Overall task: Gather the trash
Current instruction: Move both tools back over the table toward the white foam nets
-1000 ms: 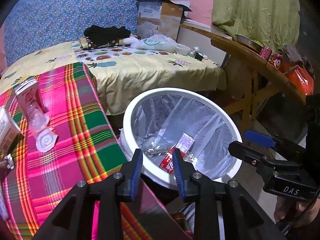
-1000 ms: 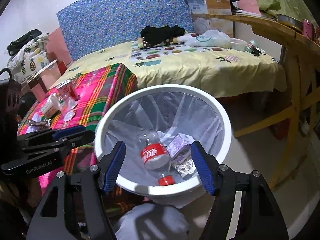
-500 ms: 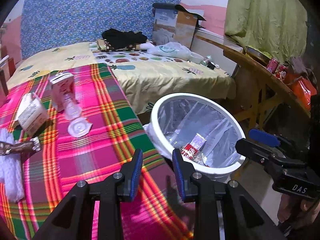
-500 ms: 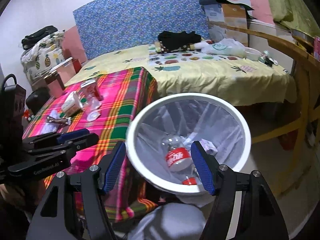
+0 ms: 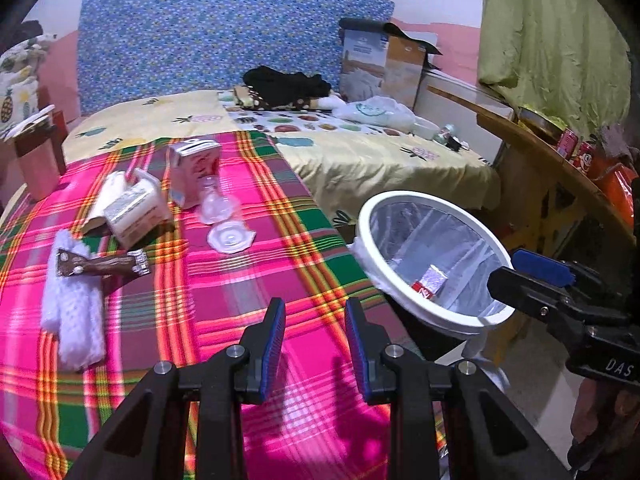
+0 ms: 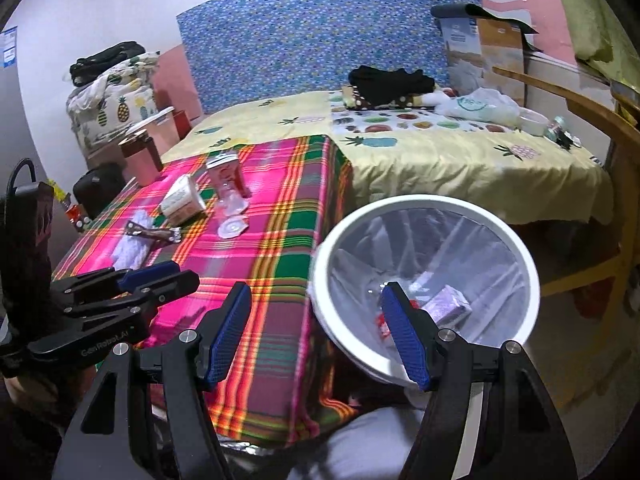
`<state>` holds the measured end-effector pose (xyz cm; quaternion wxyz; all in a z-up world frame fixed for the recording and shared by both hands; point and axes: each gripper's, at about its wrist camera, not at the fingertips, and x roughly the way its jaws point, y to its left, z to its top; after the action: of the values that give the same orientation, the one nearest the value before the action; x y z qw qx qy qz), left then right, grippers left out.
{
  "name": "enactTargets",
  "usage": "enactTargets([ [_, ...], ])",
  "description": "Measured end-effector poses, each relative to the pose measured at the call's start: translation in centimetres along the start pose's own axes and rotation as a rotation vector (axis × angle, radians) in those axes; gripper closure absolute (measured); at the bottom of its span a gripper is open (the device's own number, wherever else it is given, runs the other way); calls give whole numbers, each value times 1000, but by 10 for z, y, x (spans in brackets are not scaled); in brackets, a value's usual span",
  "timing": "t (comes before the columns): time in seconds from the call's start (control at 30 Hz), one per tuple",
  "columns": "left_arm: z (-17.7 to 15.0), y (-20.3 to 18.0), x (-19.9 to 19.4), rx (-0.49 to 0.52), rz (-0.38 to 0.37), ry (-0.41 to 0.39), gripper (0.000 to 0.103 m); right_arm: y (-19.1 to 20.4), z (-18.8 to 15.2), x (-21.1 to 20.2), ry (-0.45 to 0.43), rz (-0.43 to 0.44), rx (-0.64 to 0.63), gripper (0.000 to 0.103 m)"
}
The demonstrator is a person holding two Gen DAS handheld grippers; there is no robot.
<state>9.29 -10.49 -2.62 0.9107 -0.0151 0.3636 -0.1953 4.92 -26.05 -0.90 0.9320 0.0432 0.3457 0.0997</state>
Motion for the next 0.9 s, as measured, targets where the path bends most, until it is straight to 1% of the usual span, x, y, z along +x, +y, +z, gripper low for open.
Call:
enactTargets([
  [0.27,-10,14,-16,-30,53,-12,73,20,-3,5,9,23,-25,34],
  [0.4,-15,26,-23,-52,80,-14,73,29,-2,9,18,54,-39,34],
  [0.57,-21,45,-30,-81,114,-13,73,41,0,14,21,103,-54,34],
  [0.9,-24,85,-42,-151,180,-32,73,58,8,26,37,143,-75,34],
])
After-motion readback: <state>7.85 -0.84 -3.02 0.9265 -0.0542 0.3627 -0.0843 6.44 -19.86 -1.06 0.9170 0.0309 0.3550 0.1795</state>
